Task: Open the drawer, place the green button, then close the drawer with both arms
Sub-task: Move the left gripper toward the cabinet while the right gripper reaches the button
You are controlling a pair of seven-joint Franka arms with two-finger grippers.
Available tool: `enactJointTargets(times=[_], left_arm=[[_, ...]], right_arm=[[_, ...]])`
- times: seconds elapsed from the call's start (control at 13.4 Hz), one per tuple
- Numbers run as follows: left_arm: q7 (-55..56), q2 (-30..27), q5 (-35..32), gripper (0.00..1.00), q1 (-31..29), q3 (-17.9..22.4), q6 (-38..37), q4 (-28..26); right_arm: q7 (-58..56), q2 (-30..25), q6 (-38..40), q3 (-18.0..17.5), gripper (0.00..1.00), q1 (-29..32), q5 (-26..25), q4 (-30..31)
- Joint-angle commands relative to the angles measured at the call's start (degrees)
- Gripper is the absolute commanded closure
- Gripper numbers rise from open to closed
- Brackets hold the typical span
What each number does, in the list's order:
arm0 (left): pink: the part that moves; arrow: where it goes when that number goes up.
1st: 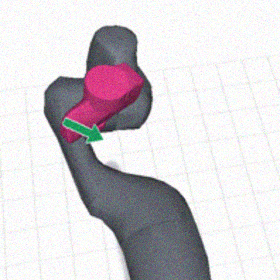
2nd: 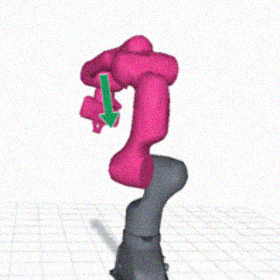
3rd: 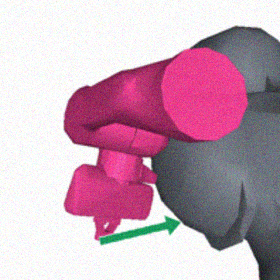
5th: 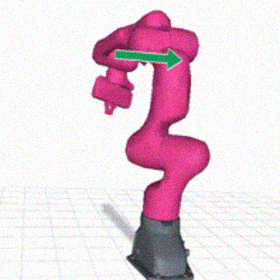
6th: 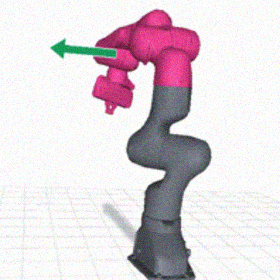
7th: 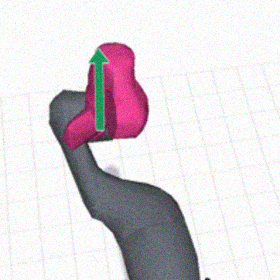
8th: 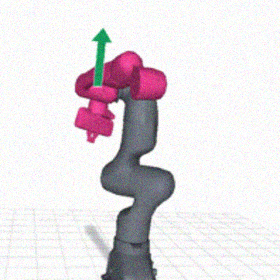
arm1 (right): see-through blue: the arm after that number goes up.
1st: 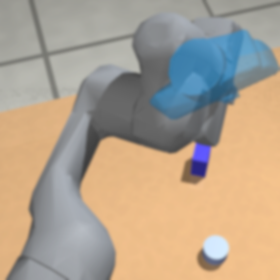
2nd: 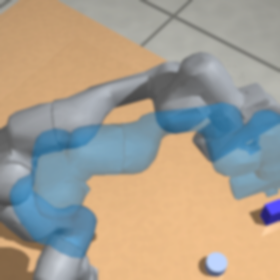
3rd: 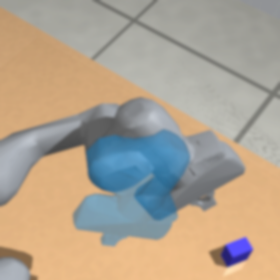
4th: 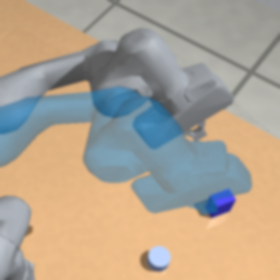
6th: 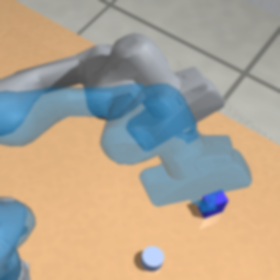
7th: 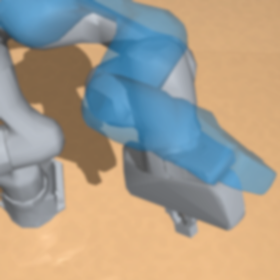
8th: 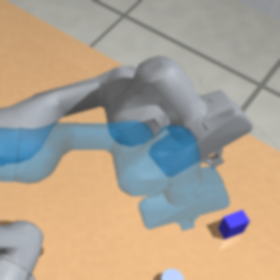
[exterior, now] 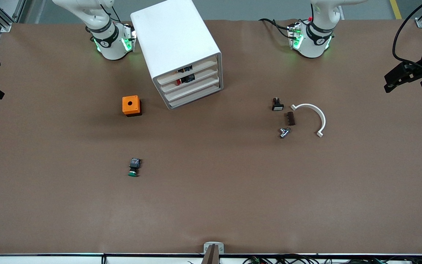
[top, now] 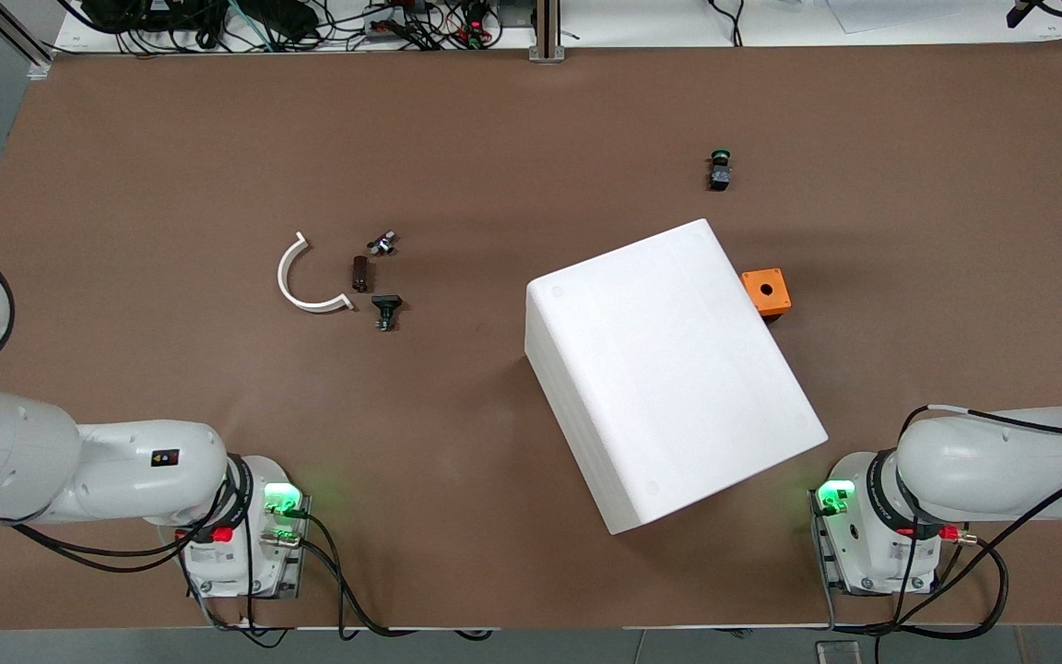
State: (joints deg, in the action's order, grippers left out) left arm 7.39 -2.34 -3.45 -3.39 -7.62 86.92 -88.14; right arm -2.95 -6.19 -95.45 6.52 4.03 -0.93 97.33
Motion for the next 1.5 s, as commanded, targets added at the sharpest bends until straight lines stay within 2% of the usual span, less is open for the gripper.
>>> enactJointTargets(times=[0.0, 0.37, 0.9, 1.27, 1.42], left_arm=[[-0.3, 0.9, 1.2, 0.00, -0.6, -0.3, -1.3, 1.6], [-1.3, 2.9, 1.2, 0.00, -0.7, -0.3, -1.3, 1.7], [0.8, 12.7, 5.9, 0.00, 0.4, -0.7, 0.2, 2.0], [14.3, 20.5, 6.9, 0.00, 4.1, -0.8, 1.9, 2.4], [21.2, 23.8, 7.4, 0.00, 5.8, -0.8, 3.5, 3.1]], right_arm=[[-1.1, -0.3, 0.5, -0.7, 0.00, 1.2, 0.0, 0.3], [-2.1, -0.3, 0.7, -0.7, 0.00, 1.3, 0.0, -0.1], [-2.5, -0.2, 1.0, -0.7, 0.00, 1.3, -0.1, 0.0], [-2.4, 0.7, 0.2, -0.9, 0.00, 0.2, 0.1, 2.6], [-1.3, 1.2, -3.6, -1.0, 0.00, -2.2, 1.1, 5.5]])
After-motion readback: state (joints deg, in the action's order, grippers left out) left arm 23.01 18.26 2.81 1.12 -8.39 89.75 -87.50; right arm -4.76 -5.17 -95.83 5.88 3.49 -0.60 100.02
